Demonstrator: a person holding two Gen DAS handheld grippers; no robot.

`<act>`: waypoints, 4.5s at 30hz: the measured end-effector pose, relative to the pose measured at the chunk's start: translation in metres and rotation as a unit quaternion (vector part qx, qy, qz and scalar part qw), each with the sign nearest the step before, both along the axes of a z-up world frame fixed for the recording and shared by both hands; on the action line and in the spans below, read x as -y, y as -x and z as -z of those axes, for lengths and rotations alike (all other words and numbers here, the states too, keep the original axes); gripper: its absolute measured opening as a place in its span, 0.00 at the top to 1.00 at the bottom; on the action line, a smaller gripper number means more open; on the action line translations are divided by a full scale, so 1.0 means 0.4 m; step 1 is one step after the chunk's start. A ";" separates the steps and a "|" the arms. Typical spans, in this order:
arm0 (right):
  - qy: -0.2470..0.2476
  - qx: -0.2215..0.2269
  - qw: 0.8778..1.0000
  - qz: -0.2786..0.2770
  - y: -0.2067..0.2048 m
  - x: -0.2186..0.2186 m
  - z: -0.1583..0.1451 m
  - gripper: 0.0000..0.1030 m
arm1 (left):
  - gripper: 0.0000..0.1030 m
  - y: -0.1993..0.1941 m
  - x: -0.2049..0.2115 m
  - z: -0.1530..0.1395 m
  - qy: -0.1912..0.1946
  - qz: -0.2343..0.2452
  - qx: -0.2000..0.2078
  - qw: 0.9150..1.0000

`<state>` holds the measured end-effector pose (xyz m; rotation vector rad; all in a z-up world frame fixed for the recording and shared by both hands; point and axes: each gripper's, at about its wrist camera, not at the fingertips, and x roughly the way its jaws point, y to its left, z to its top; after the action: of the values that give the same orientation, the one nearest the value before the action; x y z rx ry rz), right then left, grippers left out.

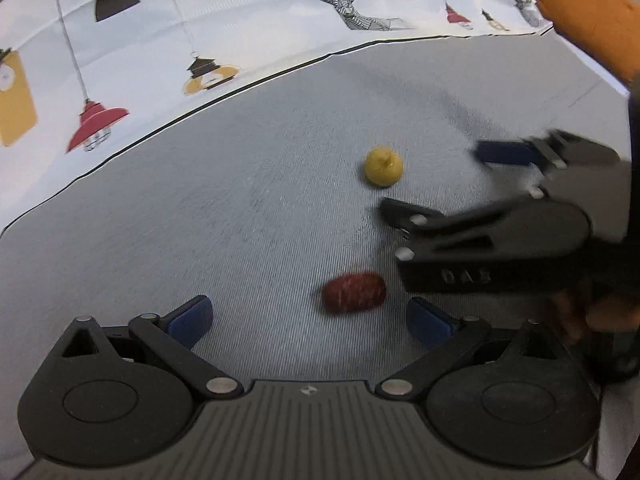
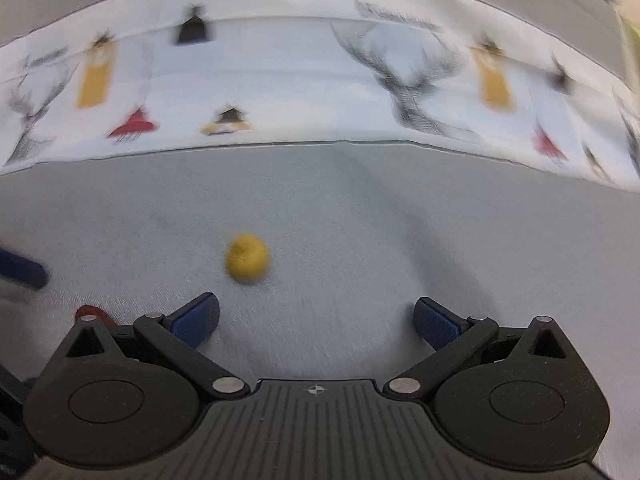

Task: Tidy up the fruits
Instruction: 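Grasp a small yellow fruit with the right tool while the left tool grasps a red date, then carry the yellow fruit and red date to the blue plate and release both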

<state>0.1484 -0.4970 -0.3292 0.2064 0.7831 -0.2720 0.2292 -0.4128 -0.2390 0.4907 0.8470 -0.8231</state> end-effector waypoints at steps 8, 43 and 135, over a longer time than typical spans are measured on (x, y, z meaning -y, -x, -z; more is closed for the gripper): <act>0.004 0.023 0.999 -0.034 -0.044 0.001 -0.002 0.35 | 0.69 0.010 0.007 -0.026 0.020 0.047 0.021 0.999; -0.074 0.101 0.988 -0.090 0.657 -0.716 -0.741 0.75 | 0.67 0.575 -1.010 -0.526 -0.030 -0.241 0.030 0.970; -0.038 -0.033 0.981 -0.186 0.087 -0.920 -0.470 0.17 | 0.00 0.034 -0.967 -0.286 -0.037 -0.269 -0.018 0.962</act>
<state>0.1136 -0.1291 -0.1413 0.1186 0.8814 0.1057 0.2156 -0.0258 -0.1245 0.2868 0.9875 -0.3011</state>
